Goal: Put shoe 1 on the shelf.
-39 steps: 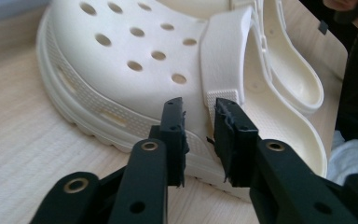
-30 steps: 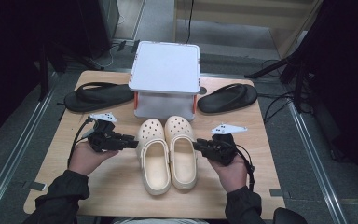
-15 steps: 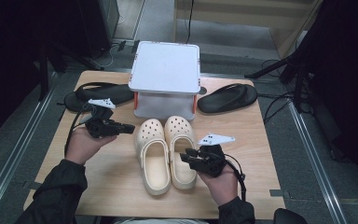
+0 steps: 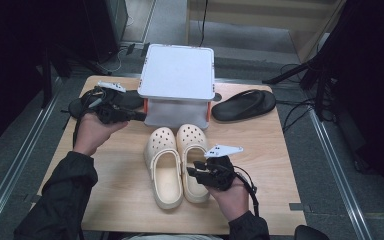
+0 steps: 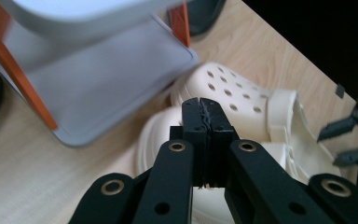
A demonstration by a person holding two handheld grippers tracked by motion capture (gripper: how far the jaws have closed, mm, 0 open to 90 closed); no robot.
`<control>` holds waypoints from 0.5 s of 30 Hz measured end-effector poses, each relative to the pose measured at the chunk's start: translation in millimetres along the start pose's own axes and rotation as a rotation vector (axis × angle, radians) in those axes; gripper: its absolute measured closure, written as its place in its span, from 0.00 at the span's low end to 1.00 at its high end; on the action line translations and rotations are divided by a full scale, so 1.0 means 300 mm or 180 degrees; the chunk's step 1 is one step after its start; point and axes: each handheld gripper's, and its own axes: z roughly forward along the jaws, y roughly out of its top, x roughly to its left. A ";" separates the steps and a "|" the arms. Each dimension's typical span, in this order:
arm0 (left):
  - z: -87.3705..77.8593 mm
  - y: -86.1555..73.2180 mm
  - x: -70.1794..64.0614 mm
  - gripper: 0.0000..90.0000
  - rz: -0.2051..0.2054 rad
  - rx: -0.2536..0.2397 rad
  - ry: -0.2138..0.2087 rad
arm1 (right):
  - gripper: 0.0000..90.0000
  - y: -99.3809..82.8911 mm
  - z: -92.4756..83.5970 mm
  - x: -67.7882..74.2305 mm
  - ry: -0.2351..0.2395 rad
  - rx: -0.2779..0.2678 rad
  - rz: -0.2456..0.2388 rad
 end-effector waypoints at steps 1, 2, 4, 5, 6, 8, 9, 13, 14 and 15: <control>-0.003 0.014 0.004 1.00 -0.0002 -0.0031 -0.0004 | 0.71 0.001 0.002 0.001 0.0010 0.0002 -0.0001; -0.005 0.028 0.008 1.00 0.0001 -0.0035 0.0006 | 0.70 0.001 0.004 0.001 0.0013 -0.0002 -0.0005; -0.010 0.054 0.012 1.00 0.0016 -0.0060 0.0052 | 0.69 0.001 0.006 0.003 0.0011 0.0006 0.0002; -0.013 0.067 0.014 1.00 0.0031 -0.0073 0.0116 | 0.69 0.001 0.007 0.003 0.0006 0.0003 -0.0004; -0.016 0.080 0.018 1.00 0.0021 -0.0081 0.0134 | 0.69 0.001 0.008 0.003 0.0005 0.0000 0.0001; -0.022 0.105 0.031 1.00 -0.0001 -0.0127 0.0165 | 0.69 0.002 0.012 0.003 0.0009 0.0000 0.0014; -0.025 0.116 0.039 1.00 -0.0009 -0.0161 0.0147 | 0.69 0.002 0.015 0.003 0.0009 0.0005 0.0018; -0.023 0.158 0.071 1.00 0.0015 -0.0155 0.0182 | 0.64 0.005 0.035 0.007 -0.0005 0.0022 0.0031; -0.020 0.168 0.077 1.00 0.0007 -0.0158 0.0202 | 0.64 0.005 0.039 0.009 -0.0023 0.0022 0.0041; -0.017 0.176 0.082 1.00 0.0005 -0.0165 0.0215 | 0.64 0.005 0.044 0.011 -0.0037 0.0027 0.0048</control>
